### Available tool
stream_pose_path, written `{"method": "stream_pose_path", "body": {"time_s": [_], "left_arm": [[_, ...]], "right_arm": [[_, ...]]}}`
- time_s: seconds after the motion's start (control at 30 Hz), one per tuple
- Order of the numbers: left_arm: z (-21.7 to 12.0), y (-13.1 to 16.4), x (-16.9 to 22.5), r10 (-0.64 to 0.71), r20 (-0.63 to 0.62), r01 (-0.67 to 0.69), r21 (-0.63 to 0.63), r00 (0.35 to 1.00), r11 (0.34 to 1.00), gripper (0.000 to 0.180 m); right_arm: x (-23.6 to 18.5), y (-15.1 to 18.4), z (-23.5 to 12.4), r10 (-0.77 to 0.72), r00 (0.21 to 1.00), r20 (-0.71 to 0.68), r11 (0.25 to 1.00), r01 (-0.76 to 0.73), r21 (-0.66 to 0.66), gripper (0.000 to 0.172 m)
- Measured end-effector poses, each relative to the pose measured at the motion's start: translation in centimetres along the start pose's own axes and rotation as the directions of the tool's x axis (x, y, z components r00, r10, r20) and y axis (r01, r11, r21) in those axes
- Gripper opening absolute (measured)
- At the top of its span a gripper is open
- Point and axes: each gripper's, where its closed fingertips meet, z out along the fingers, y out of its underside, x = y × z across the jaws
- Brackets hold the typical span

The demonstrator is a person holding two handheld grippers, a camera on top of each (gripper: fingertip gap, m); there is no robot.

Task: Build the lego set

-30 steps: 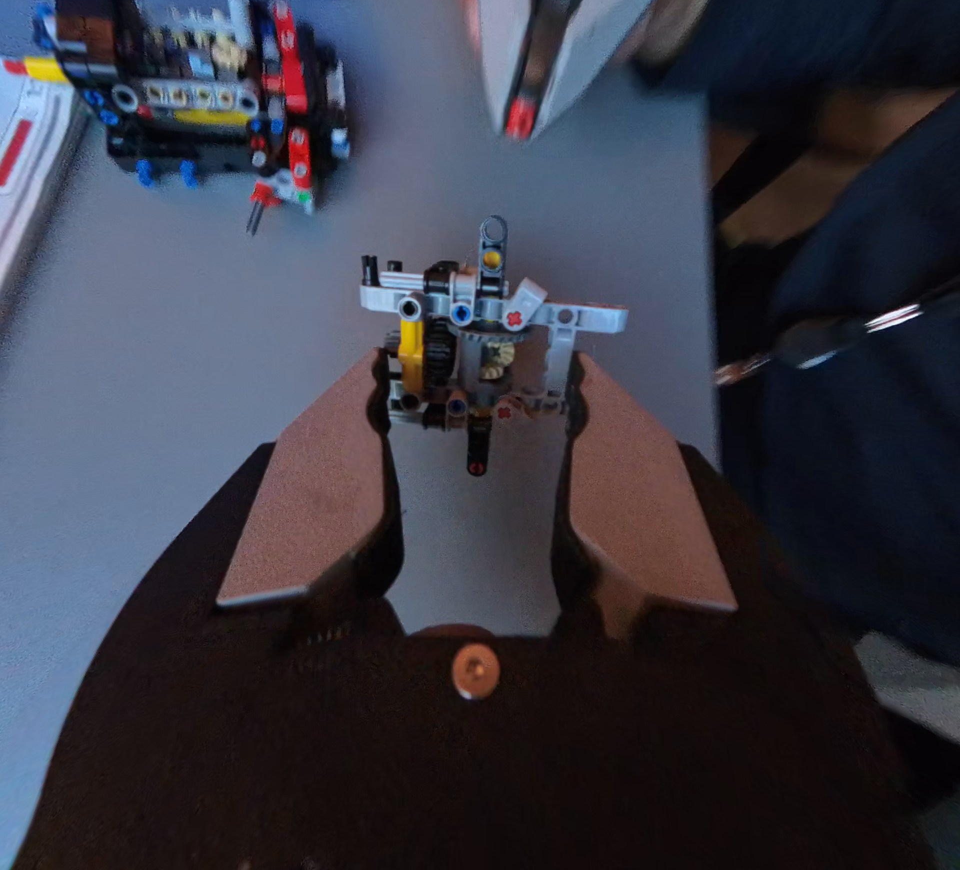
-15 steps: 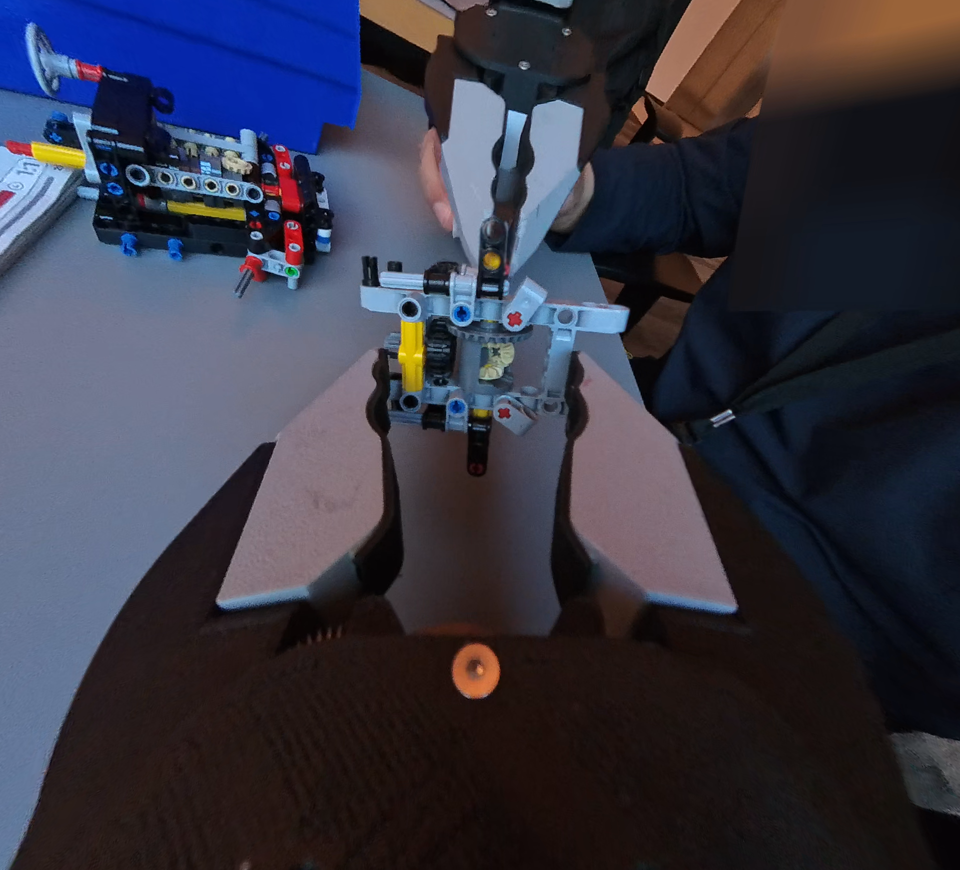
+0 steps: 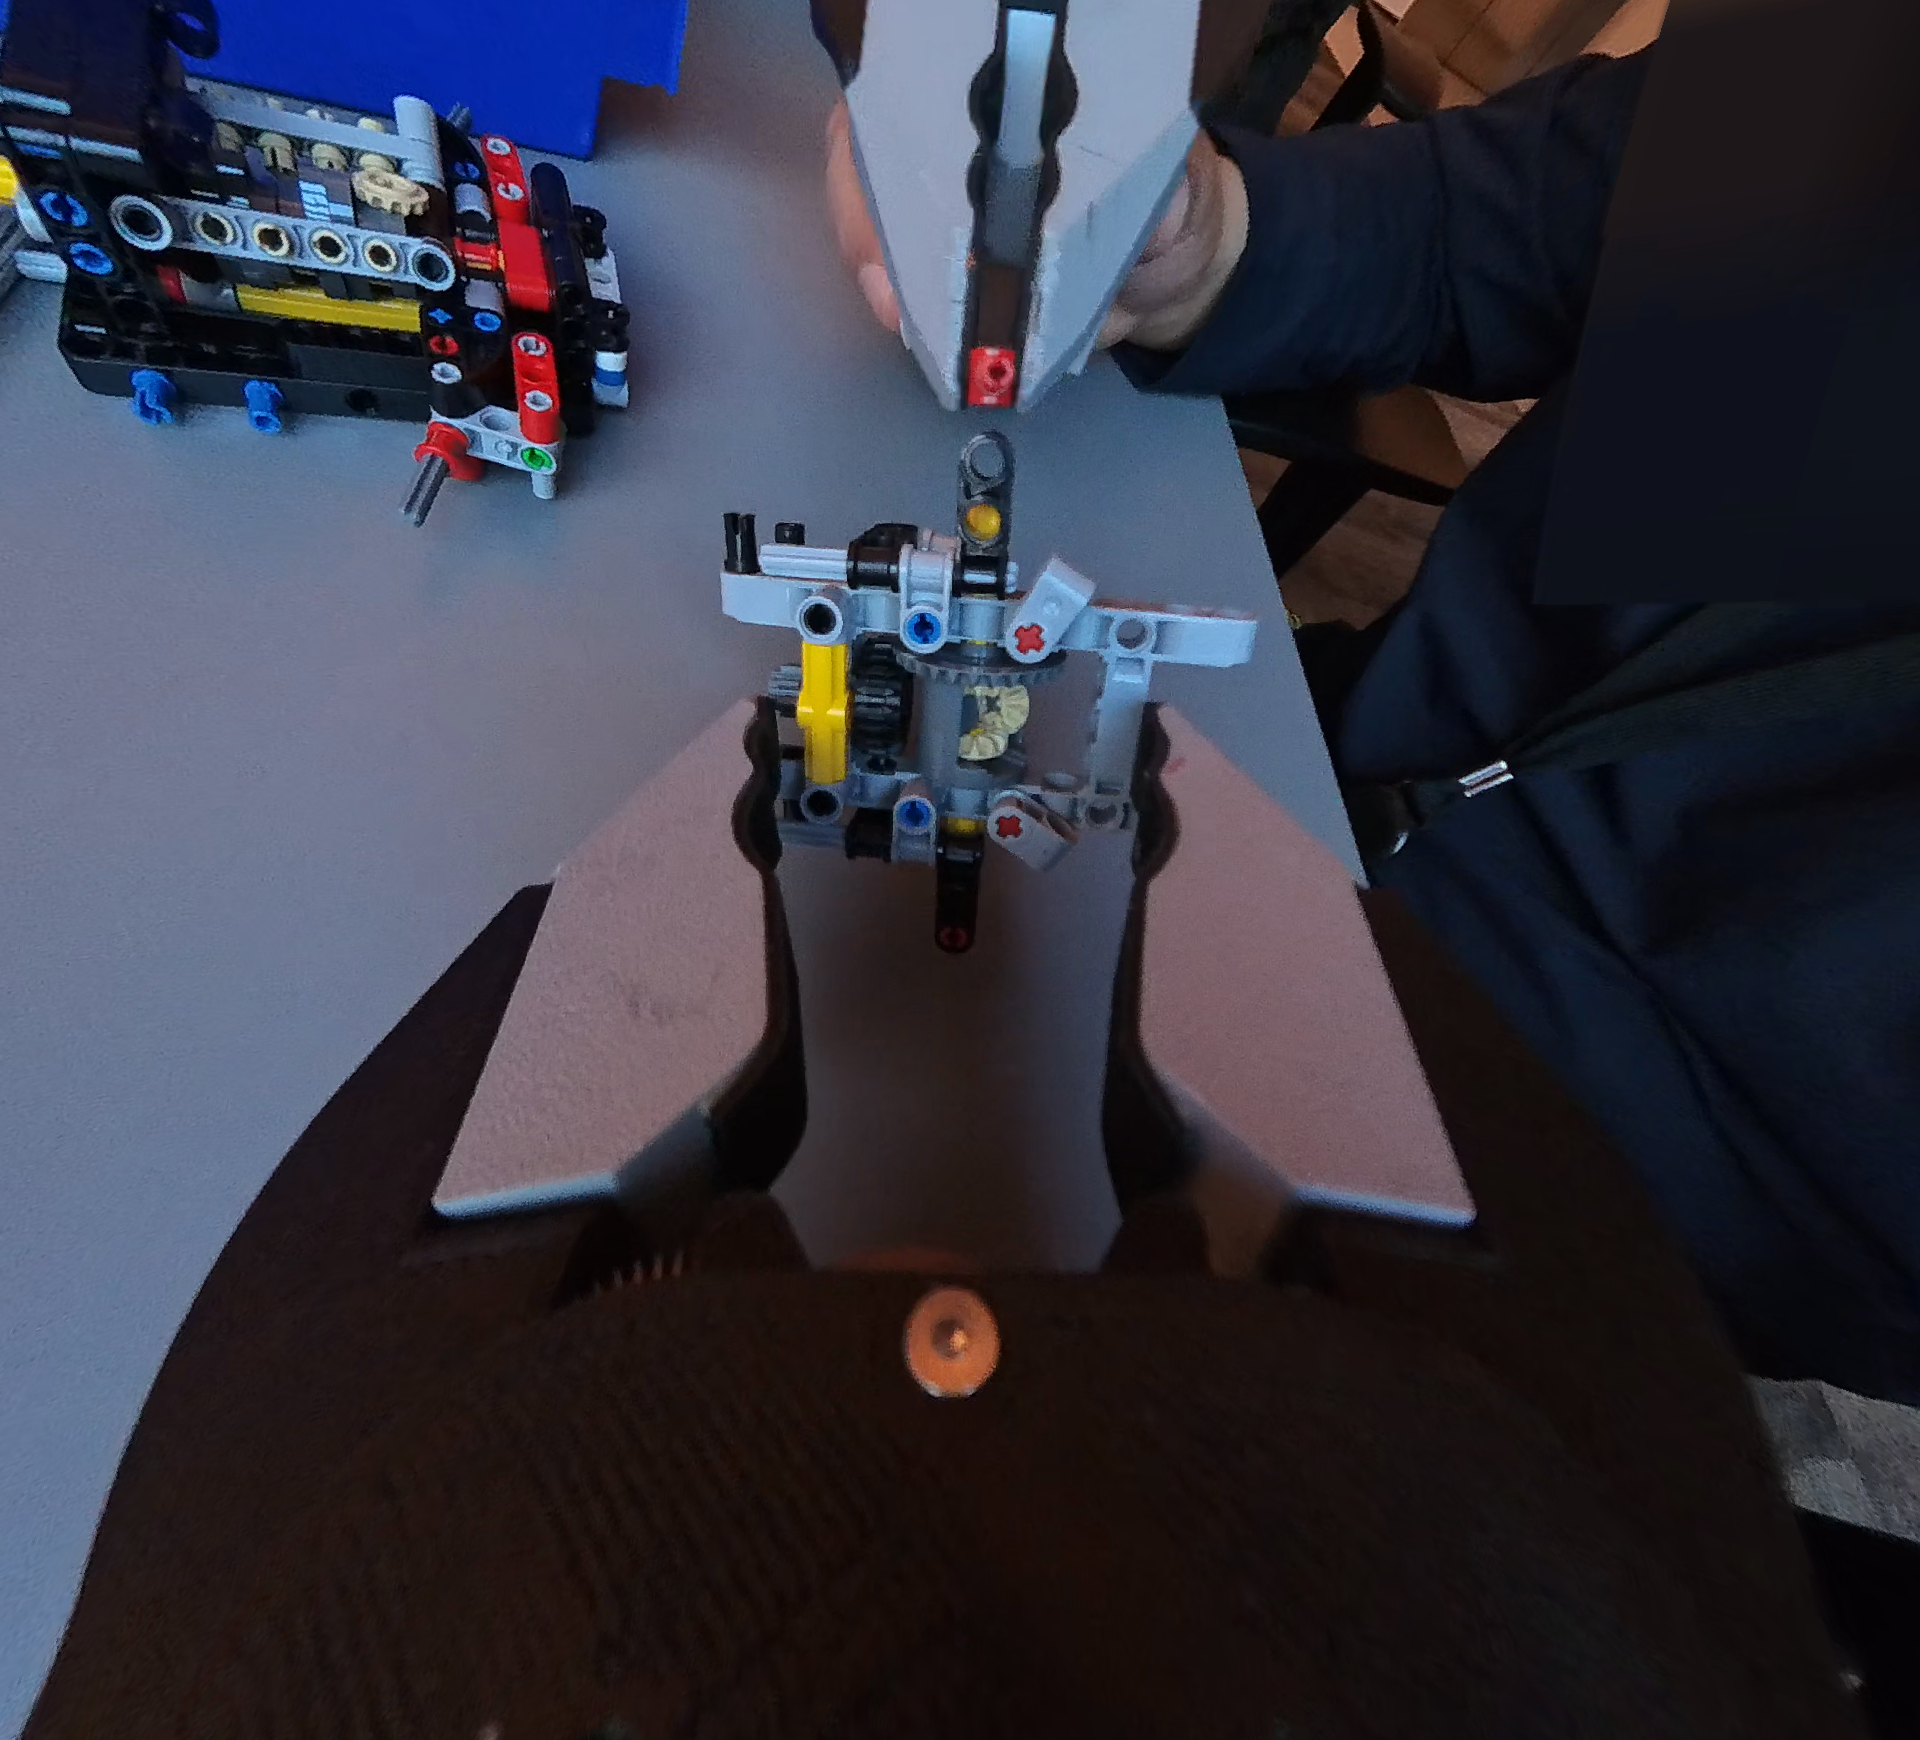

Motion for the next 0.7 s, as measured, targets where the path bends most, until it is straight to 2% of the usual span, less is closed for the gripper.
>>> {"method": "stream_pose_path", "body": {"time_s": [0.13, 0.3, 0.7], "left_arm": [[0.4, 0.4, -0.3, 0.002, 0.025, -0.001, -0.035, 1.0, 0.999, 0.066], [0.7, 0.8, -0.4, 0.031, 0.061, -0.027, -0.067, 0.998, 0.997, 0.066], [1.1, 0.9, -0.3, 0.006, 0.062, -0.001, -0.083, 0.998, 0.997, 0.071]], "right_arm": [[0.5, 0.3, -0.1, 0.052, 0.999, -0.003, 0.999, -0.052, -0.012, 0.004], [0.2, 1.4, 0.5, 0.039, 0.999, 0.004, 0.995, -0.039, -0.089, 0.004], [0.2, 2.0, 0.9, 0.018, 1.0, -0.007, 0.991, -0.019, -0.135, 0.003]]}}
